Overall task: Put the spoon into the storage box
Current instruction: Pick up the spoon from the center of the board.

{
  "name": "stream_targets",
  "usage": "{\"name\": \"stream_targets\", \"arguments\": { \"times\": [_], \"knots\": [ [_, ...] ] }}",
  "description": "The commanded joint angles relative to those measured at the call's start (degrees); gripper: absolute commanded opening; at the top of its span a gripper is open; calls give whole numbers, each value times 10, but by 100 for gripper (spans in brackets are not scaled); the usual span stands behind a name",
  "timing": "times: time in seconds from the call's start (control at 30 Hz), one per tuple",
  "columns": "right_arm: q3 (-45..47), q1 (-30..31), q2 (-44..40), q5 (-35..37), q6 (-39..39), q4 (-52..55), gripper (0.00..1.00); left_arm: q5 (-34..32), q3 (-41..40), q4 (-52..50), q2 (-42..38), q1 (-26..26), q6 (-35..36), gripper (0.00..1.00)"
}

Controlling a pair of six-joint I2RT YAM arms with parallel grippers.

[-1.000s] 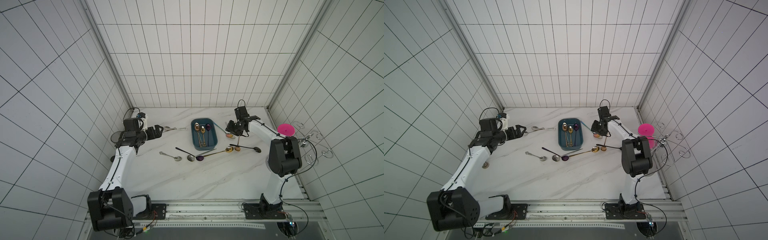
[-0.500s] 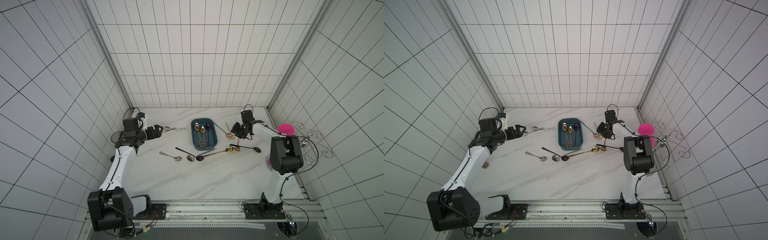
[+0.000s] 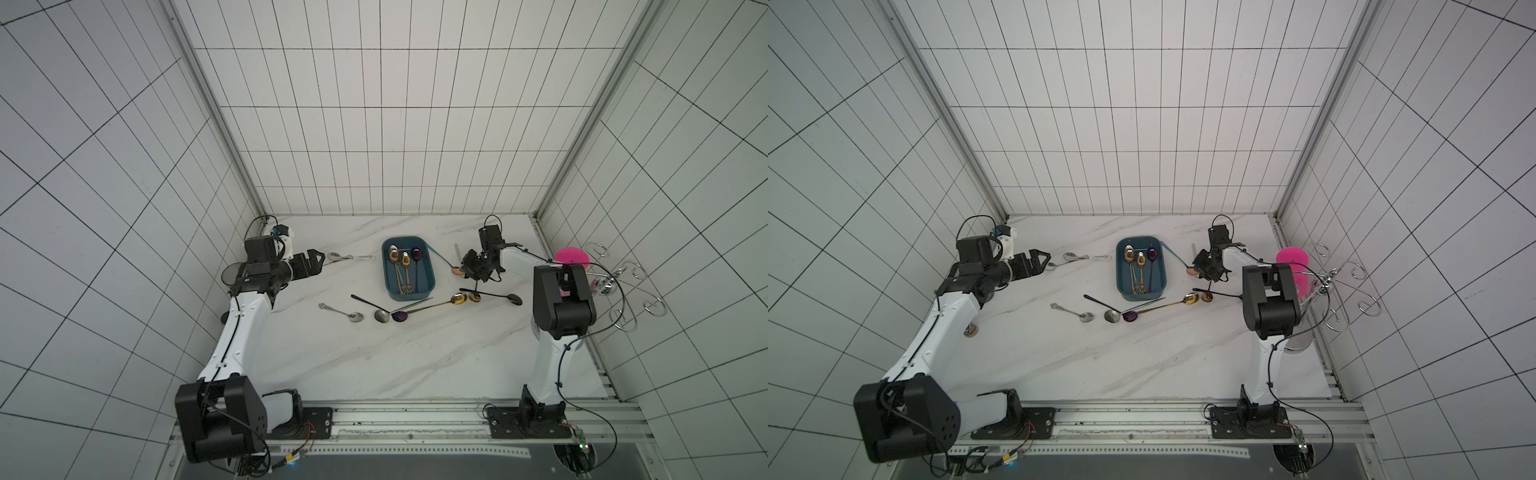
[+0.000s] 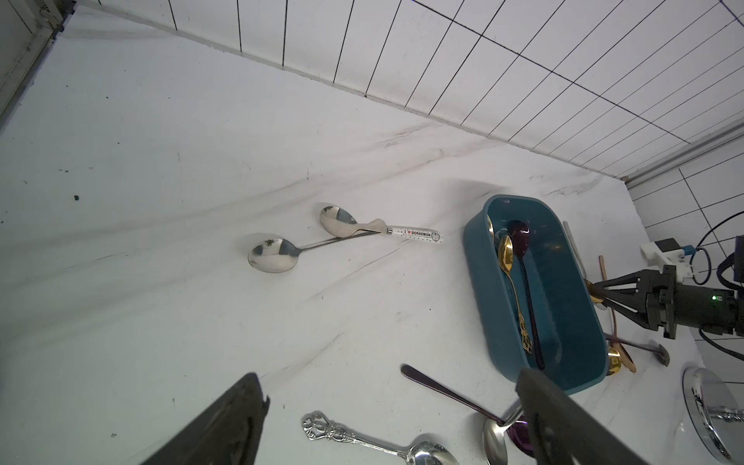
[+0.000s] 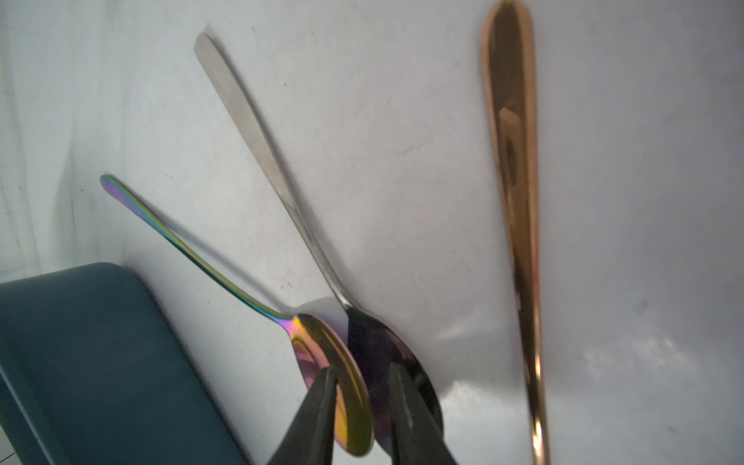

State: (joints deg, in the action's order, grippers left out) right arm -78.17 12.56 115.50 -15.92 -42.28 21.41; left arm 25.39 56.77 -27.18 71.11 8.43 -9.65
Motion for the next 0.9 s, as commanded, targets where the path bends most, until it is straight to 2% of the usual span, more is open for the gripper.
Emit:
{"name": "stream_targets", "arguments": {
  "times": [0.0,0.27,0.43,0.6,0.8,0.87],
  "knots": [
    [-13,-4,12,-9,-3,-7,24,6,-1,11,-2,3,-1,99],
    [-15,-3,22,-18,2,-9,12,8,-3,14,-1,4,-3,99],
    [-9,-4,11,-16,15,-3,0,10,3,7,-2,4,-1,99],
    [-16,-4,-27,-8,57,35,0,34,5,12,-2,5,18,99],
    [-45,-4,-85,14,128,115,0,99,54,-18,8,3,64,99],
    [-53,-4,-106,24,150,142,0,112,88,-49,18,-7,101,99]
  ]
}}
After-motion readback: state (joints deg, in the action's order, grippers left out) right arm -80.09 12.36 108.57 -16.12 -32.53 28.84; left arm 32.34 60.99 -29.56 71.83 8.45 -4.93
